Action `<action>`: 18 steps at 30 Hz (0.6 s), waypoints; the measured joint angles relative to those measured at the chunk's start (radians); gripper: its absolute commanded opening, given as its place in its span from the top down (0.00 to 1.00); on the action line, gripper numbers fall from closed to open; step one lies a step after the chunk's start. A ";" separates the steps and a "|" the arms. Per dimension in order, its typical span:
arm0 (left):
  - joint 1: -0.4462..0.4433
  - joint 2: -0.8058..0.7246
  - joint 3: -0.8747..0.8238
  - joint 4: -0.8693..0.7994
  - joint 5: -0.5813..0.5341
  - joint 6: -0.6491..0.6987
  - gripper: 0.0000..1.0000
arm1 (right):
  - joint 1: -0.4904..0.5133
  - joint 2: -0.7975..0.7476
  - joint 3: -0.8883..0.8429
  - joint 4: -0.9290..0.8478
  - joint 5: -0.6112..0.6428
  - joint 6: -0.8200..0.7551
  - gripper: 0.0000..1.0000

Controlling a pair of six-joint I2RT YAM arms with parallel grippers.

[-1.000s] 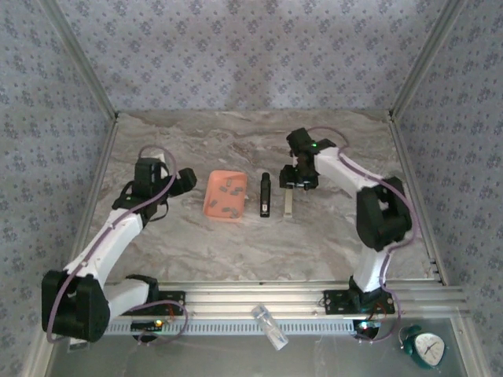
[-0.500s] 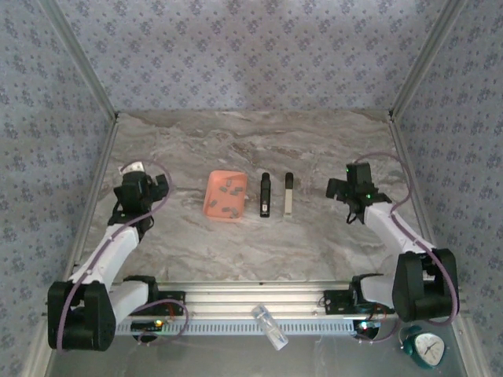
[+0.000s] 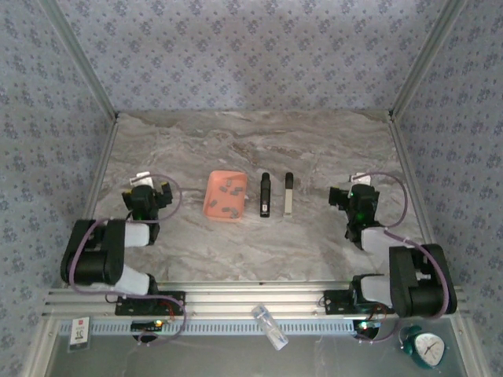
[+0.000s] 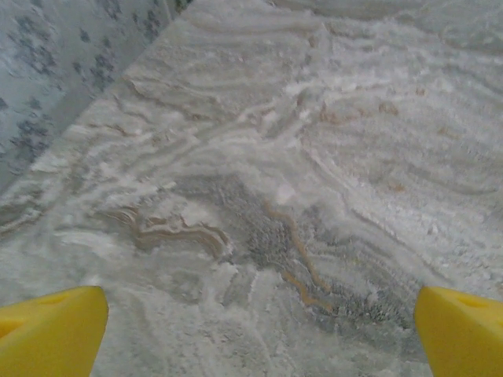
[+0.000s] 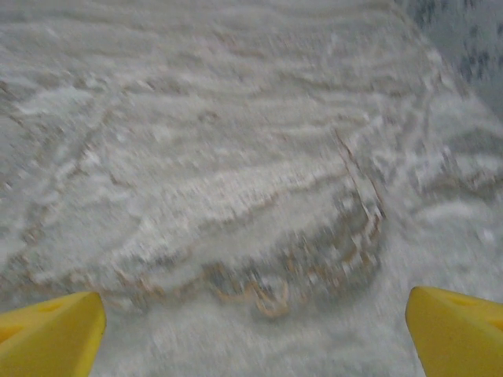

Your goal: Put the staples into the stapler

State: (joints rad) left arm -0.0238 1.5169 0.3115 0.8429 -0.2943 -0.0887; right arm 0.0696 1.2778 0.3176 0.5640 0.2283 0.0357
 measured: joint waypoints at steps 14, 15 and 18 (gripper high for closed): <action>0.011 0.029 0.064 -0.003 0.022 0.003 0.00 | -0.064 0.251 0.027 0.282 -0.087 -0.069 0.00; 0.011 0.029 0.064 -0.003 0.022 0.003 0.00 | -0.077 0.251 0.034 0.283 -0.094 -0.067 0.00; 0.011 0.029 0.064 -0.003 0.022 0.003 0.00 | -0.094 0.251 0.042 0.285 -0.107 -0.061 0.00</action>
State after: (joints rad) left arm -0.0132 1.5463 0.3756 0.8402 -0.2726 -0.0860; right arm -0.0242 1.5288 0.3599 0.8494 0.1211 -0.0257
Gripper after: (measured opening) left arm 0.997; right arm 0.998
